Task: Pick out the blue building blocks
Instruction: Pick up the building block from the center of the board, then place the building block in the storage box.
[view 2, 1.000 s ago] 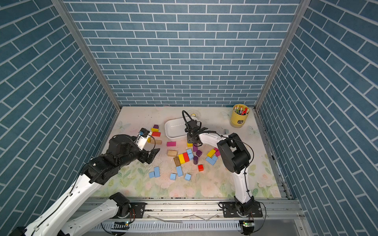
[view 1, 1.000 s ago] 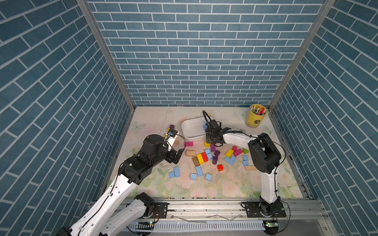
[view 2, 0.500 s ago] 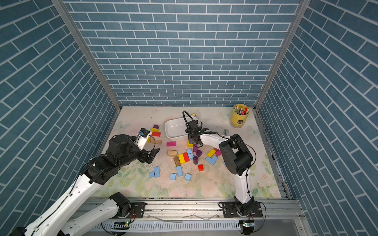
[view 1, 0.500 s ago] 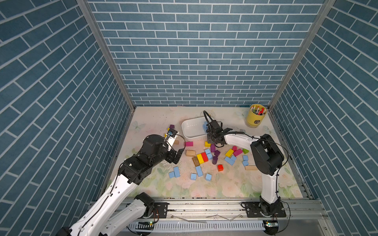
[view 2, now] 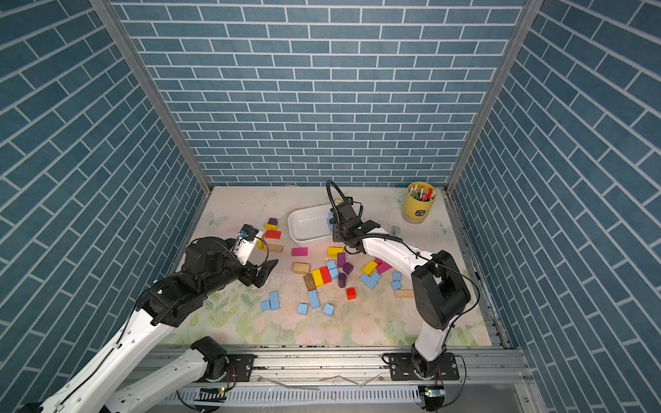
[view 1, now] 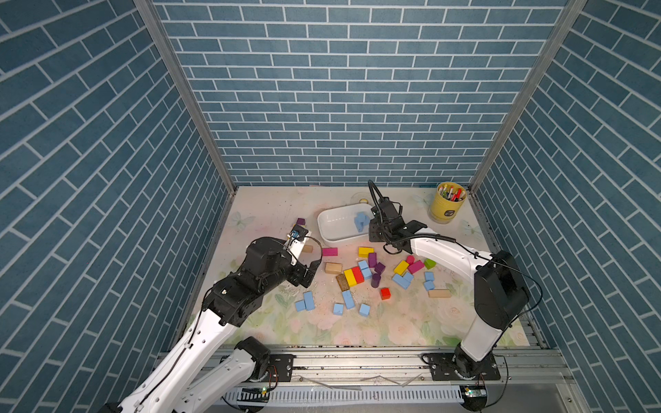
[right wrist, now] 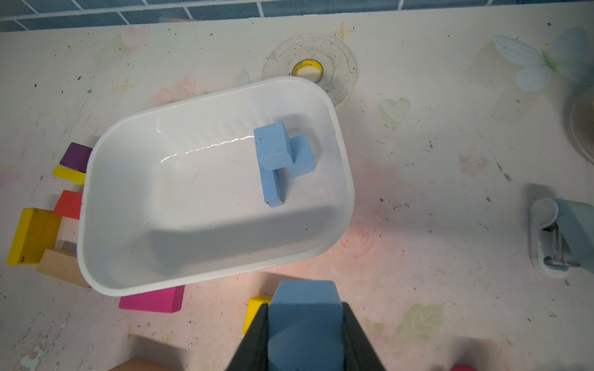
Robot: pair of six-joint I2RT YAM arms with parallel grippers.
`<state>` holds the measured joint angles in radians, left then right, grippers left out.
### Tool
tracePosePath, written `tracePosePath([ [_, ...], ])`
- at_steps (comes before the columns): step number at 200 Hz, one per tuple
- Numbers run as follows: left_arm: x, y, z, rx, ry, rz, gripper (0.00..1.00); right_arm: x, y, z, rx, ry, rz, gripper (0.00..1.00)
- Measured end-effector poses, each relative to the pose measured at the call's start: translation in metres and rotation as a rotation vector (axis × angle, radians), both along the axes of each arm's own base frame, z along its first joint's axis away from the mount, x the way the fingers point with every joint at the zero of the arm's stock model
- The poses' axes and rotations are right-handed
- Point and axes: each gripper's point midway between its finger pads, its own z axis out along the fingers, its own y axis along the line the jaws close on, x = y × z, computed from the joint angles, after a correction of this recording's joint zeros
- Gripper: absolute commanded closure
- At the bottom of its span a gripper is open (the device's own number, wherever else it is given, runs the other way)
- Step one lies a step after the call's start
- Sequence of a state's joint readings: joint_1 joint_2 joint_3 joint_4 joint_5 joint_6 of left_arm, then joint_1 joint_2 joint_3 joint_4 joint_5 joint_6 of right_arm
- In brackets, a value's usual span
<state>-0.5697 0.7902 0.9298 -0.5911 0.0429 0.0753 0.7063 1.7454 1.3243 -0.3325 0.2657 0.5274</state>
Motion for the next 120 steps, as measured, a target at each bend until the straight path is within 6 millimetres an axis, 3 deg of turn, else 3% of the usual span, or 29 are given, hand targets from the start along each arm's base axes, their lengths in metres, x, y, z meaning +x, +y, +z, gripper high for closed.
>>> tracePosePath([
  [68,-0.002,0.001,-0.001,-0.002,-0.001,-0.003,0.01,0.019,0.031,0.036,0.058,-0.042,0.028,0.8],
  [120,-0.004,0.002,0.002,-0.009,-0.011,-0.002,0.01,0.044,0.063,0.028,0.076,-0.017,0.058,0.8],
])
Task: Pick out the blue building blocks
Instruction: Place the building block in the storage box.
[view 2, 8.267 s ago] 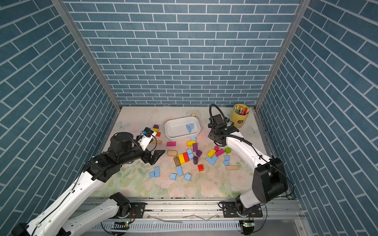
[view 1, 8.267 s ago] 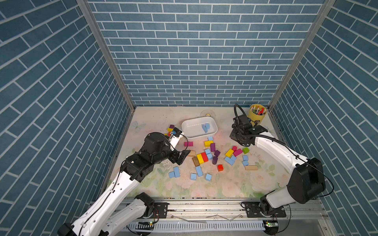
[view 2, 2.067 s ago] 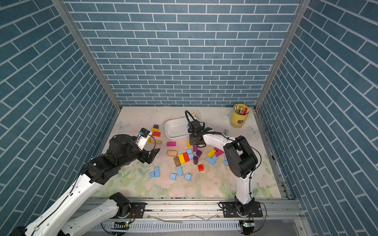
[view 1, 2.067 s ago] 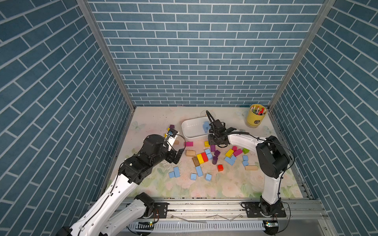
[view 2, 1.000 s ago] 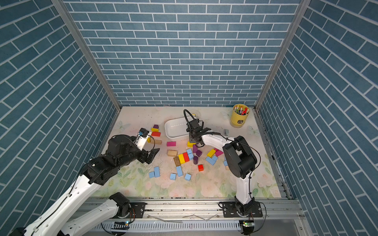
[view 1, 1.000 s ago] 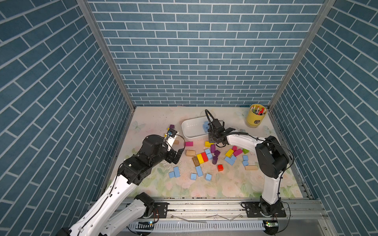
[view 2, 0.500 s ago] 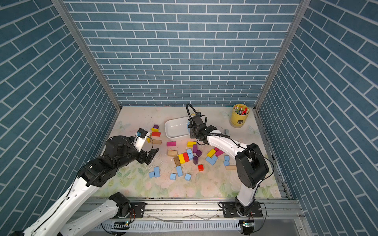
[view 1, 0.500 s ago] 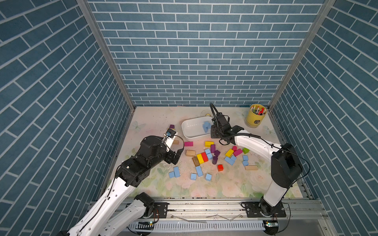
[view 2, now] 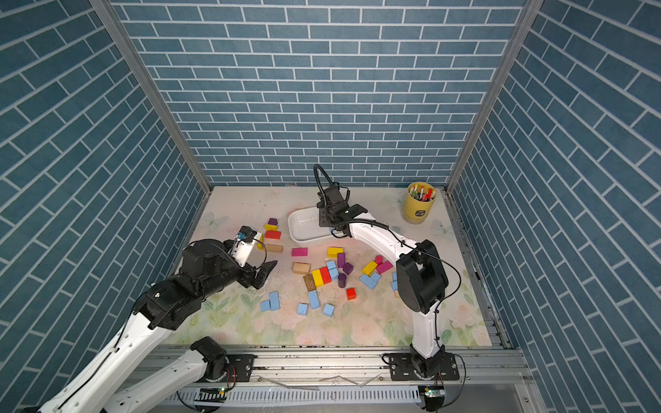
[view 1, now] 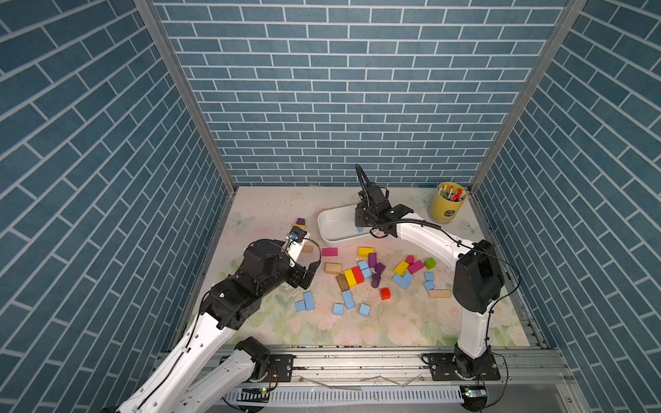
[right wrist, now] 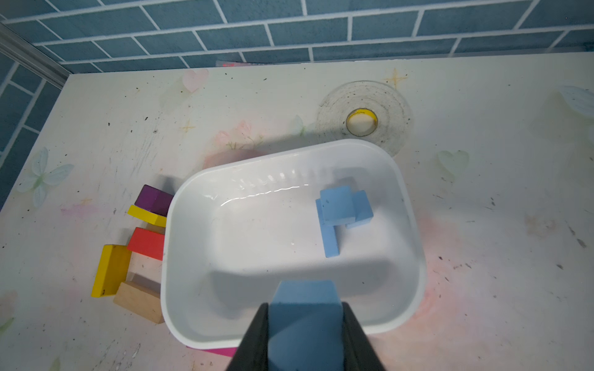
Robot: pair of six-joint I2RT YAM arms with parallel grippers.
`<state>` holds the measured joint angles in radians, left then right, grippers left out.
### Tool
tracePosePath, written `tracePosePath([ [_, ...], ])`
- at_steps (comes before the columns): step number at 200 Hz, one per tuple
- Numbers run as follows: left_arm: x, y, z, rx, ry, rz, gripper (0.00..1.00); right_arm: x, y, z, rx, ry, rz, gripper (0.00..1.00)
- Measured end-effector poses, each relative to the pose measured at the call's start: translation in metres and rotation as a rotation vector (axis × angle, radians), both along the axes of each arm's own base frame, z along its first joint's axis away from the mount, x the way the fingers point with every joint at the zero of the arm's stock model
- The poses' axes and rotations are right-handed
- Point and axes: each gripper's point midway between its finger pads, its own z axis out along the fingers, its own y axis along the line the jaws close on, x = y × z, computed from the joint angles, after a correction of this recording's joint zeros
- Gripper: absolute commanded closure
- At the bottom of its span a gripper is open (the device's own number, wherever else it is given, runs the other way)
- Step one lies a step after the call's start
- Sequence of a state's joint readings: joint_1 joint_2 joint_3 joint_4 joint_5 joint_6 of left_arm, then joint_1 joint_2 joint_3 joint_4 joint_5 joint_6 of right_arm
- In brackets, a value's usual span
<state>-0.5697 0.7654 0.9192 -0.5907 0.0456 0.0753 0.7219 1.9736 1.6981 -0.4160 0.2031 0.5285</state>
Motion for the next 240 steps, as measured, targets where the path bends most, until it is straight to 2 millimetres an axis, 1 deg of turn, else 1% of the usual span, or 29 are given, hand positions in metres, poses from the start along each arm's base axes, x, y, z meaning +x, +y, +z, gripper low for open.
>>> tracePosePath([
  [72,-0.001,0.001,0.0,-0.001,-0.002,0.001,0.01,0.035,0.043,-0.025,0.005,0.053,0.038,0.81],
  [109,-0.001,0.001,0.001,-0.002,-0.004,0.001,0.01,0.047,0.058,-0.042,-0.004,0.084,0.05,0.81],
  [134,-0.001,0.001,0.001,-0.002,-0.005,0.001,0.01,0.053,0.065,-0.052,-0.008,0.099,0.056,0.81],
  [173,-0.001,0.001,0.001,-0.002,-0.005,0.002,0.01,0.061,0.076,-0.063,0.001,0.11,0.068,0.81],
  [207,-0.001,0.001,0.001,-0.001,-0.005,0.004,0.01,0.064,0.081,-0.076,-0.004,0.123,0.073,0.81],
  [240,0.0,0.002,0.0,0.002,-0.004,0.008,0.01,0.063,0.08,-0.087,-0.015,0.141,0.074,0.8],
])
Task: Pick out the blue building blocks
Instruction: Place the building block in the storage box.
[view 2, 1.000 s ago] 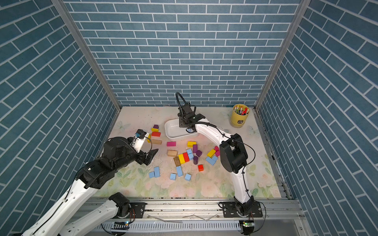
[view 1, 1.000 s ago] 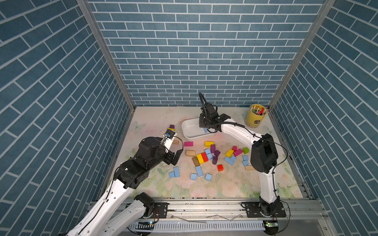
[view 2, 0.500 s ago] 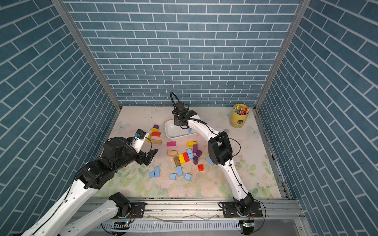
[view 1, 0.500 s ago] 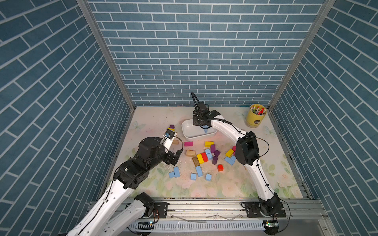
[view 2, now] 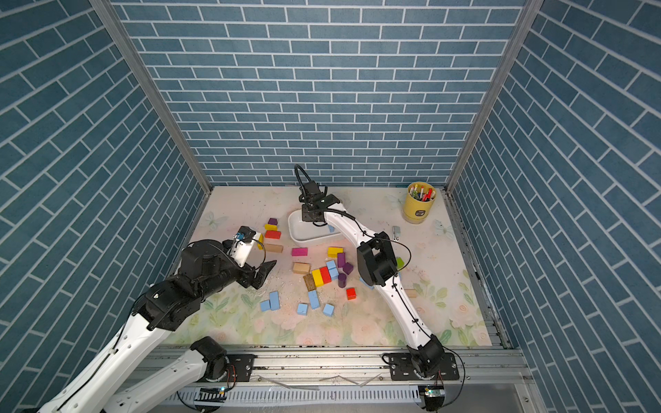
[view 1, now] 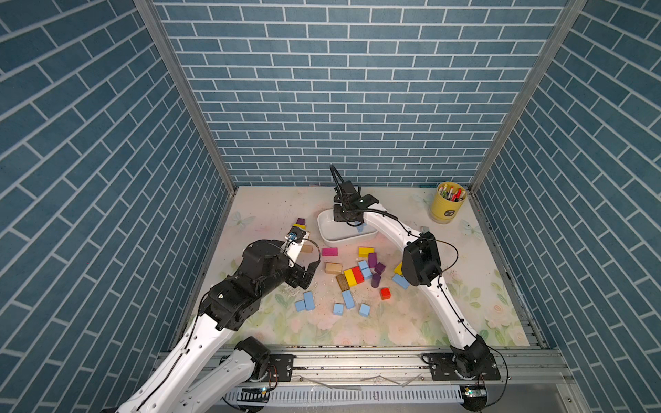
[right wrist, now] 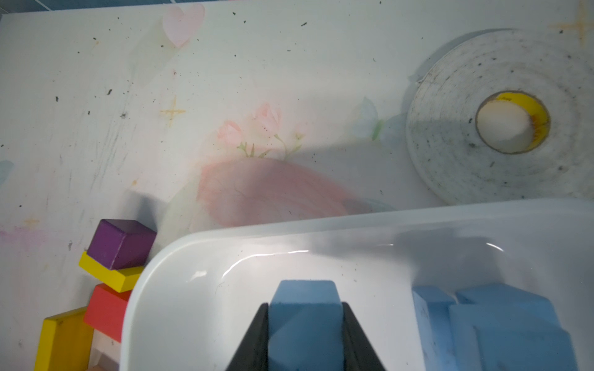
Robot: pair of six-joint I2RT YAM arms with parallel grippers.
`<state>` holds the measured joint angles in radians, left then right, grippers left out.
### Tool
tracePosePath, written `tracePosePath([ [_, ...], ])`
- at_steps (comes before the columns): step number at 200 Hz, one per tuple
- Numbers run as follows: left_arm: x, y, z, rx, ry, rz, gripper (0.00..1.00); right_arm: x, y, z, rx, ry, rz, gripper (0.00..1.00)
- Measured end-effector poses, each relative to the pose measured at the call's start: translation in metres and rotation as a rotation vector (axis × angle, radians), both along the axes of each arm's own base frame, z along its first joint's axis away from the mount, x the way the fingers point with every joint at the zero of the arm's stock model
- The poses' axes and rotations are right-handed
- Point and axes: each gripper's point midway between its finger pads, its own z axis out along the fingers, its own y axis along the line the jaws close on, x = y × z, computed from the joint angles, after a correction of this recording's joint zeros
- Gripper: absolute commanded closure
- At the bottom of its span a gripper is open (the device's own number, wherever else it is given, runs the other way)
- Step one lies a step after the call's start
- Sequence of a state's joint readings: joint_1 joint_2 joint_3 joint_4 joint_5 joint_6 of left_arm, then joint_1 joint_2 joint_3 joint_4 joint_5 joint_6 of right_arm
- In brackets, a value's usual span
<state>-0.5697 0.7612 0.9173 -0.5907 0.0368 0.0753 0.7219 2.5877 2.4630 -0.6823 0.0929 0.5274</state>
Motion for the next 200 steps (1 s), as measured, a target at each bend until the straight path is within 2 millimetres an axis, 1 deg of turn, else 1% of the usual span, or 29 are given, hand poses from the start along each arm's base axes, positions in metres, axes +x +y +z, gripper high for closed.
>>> tracePosePath([
  [38,0.001,0.001,-0.001,0.005,0.001,0.006,0.01,0.0,-0.001,-0.011,-0.011,0.014,-0.001,0.79],
  [58,0.002,0.001,-0.001,0.007,0.002,0.009,0.01,0.0,-0.002,-0.022,-0.023,0.027,-0.003,0.79],
  [74,0.002,0.001,-0.002,0.008,0.003,0.009,0.01,0.001,-0.005,-0.032,-0.033,0.044,-0.006,0.76],
  [88,0.002,0.001,-0.002,0.009,0.003,0.009,0.01,0.0,-0.007,-0.039,-0.039,0.059,-0.006,0.7],
  [106,0.002,0.001,-0.002,0.009,0.003,0.009,0.01,0.002,-0.005,-0.035,-0.02,0.059,-0.01,0.63],
  [122,0.002,0.001,-0.002,0.009,0.003,0.009,0.01,0.003,-0.004,-0.033,-0.005,0.066,-0.017,0.54],
  [155,0.002,0.001,-0.002,0.009,0.004,0.009,0.01,0.0,-0.006,-0.037,0.003,0.099,-0.017,0.38],
  [190,0.003,0.002,-0.002,0.012,0.003,0.015,0.01,-0.004,-0.003,-0.037,0.021,0.12,0.0,0.3],
  [200,0.003,0.002,-0.002,0.013,0.002,0.017,0.01,-0.005,-0.001,-0.034,0.029,0.122,0.005,0.28],
])
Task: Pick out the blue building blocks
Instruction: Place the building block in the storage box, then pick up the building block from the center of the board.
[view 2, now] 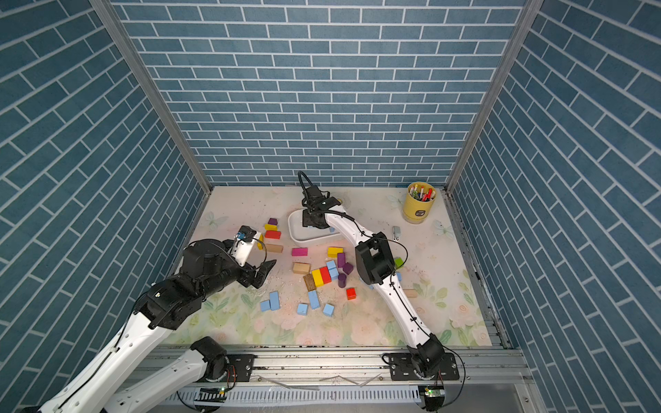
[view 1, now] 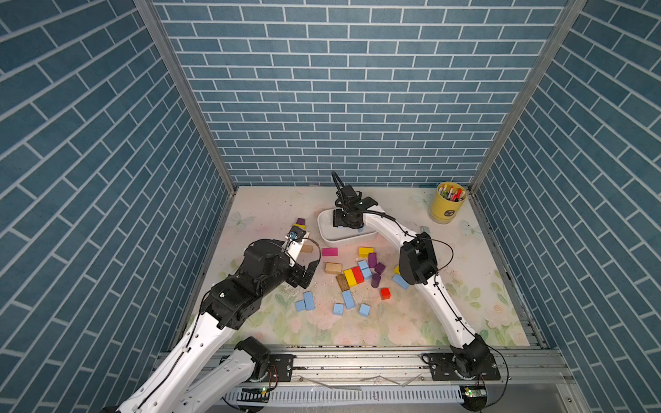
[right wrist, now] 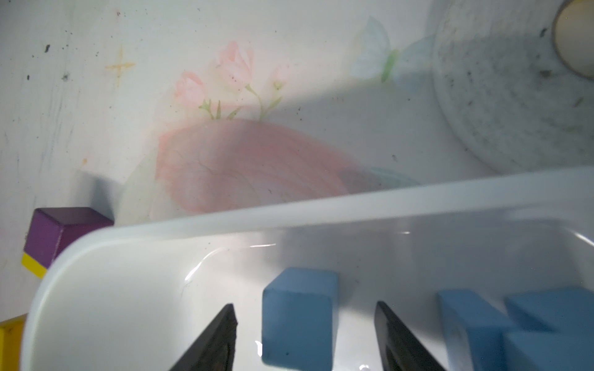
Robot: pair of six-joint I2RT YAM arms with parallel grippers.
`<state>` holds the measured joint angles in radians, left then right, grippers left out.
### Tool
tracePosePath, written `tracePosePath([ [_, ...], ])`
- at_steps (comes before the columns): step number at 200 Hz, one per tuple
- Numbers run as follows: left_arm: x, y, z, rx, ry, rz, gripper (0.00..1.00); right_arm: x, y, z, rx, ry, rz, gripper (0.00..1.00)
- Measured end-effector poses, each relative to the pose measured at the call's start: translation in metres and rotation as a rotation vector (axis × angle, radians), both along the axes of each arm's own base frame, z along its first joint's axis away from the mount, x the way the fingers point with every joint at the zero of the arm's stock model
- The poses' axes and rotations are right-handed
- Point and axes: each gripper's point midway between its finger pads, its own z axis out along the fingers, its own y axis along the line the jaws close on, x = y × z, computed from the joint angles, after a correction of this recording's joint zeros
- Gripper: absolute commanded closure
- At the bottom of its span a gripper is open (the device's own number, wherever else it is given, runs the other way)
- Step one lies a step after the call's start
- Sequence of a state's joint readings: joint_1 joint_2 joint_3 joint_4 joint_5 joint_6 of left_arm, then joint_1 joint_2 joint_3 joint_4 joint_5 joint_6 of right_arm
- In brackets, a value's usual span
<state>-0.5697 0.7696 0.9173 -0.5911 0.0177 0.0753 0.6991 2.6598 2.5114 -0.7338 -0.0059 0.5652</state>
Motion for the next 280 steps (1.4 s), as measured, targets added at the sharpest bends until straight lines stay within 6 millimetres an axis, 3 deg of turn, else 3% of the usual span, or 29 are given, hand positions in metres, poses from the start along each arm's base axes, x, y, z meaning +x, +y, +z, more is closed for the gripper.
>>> tracePosePath([
  [17,0.001,0.001,0.0,0.003,-0.002,0.008,0.01,-0.002,0.001,0.011,0.015,-0.004,0.01,0.25],
  [33,0.002,0.004,0.0,0.004,-0.004,0.025,0.01,-0.007,-0.001,0.034,0.03,-0.02,0.021,0.23],
  [71,0.009,0.009,-0.003,-0.021,0.021,0.105,0.01,-0.028,-0.01,0.127,0.099,-0.139,0.065,0.17],
  [101,0.019,0.005,-0.012,-0.083,0.122,0.184,0.01,-0.064,-0.028,0.2,0.155,-0.262,0.133,0.12],
  [127,0.023,0.001,-0.018,-0.13,0.224,0.249,0.01,-0.1,-0.053,0.229,0.174,-0.339,0.198,0.06],
  [155,0.017,0.005,-0.04,-0.15,0.352,0.337,0.01,-0.138,-0.08,0.226,0.152,-0.373,0.274,0.03],
  [214,0.002,0.016,-0.095,-0.114,0.59,0.527,0.0,-0.207,-0.132,0.177,0.093,-0.387,0.396,0.01],
  [280,-0.015,0.02,-0.156,-0.06,0.762,0.659,0.04,-0.245,-0.147,0.129,0.127,-0.413,0.494,0.01],
])
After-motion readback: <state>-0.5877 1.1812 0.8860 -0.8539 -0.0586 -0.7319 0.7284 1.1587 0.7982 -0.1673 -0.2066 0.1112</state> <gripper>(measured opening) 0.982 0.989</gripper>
